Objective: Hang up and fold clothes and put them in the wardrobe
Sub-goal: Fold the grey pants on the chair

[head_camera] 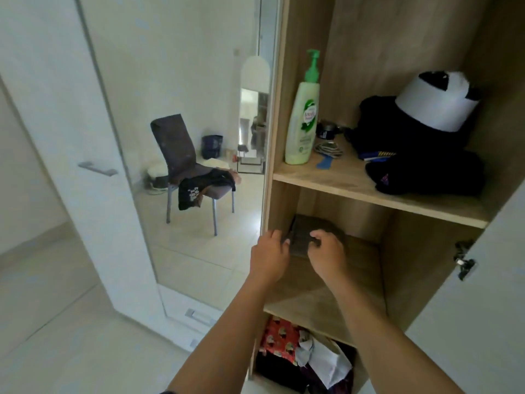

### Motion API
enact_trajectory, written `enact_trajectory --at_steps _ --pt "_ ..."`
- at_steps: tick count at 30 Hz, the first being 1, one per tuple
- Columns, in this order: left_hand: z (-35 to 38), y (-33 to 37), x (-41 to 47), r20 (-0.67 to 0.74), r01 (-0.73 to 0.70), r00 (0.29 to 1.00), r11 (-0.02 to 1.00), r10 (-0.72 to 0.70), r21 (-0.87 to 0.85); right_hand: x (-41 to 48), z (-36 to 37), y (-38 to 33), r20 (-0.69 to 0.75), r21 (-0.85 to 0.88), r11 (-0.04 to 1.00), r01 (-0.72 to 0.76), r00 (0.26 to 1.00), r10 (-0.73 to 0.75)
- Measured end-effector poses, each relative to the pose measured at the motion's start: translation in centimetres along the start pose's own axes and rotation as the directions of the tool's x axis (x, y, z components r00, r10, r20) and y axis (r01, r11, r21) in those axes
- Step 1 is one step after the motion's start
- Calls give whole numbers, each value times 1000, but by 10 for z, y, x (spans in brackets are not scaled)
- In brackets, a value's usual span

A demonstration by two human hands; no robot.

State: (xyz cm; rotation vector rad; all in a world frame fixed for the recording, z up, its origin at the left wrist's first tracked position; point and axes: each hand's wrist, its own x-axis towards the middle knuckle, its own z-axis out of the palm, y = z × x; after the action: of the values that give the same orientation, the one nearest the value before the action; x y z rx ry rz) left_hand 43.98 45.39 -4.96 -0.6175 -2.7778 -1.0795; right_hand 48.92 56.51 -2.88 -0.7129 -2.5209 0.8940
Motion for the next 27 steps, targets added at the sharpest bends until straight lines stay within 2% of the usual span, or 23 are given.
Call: enact_trajectory --at_steps 7,13,17,21,27 --pt "-115 -77 -97 -74 152 986 985 -146 77 -114 45 -100 140 160 975 151 975 -174" --pt "-223 -165 -190 -219 330 929 935 -298 128 -200 104 -196 265 241 928 283 901 -343" --pt "-295 -225 -251 -340 483 842 866 -419 129 -258 157 -265 364 307 868 390 795 -486" --pt "-352 -289 -300 -412 600 751 794 -516 101 -311 214 -328 460 360 829 428 692 -557" --pt "-439 -411 -365 -515 744 579 667 -632 17 -378 327 -438 580 431 774 464 515 -631"
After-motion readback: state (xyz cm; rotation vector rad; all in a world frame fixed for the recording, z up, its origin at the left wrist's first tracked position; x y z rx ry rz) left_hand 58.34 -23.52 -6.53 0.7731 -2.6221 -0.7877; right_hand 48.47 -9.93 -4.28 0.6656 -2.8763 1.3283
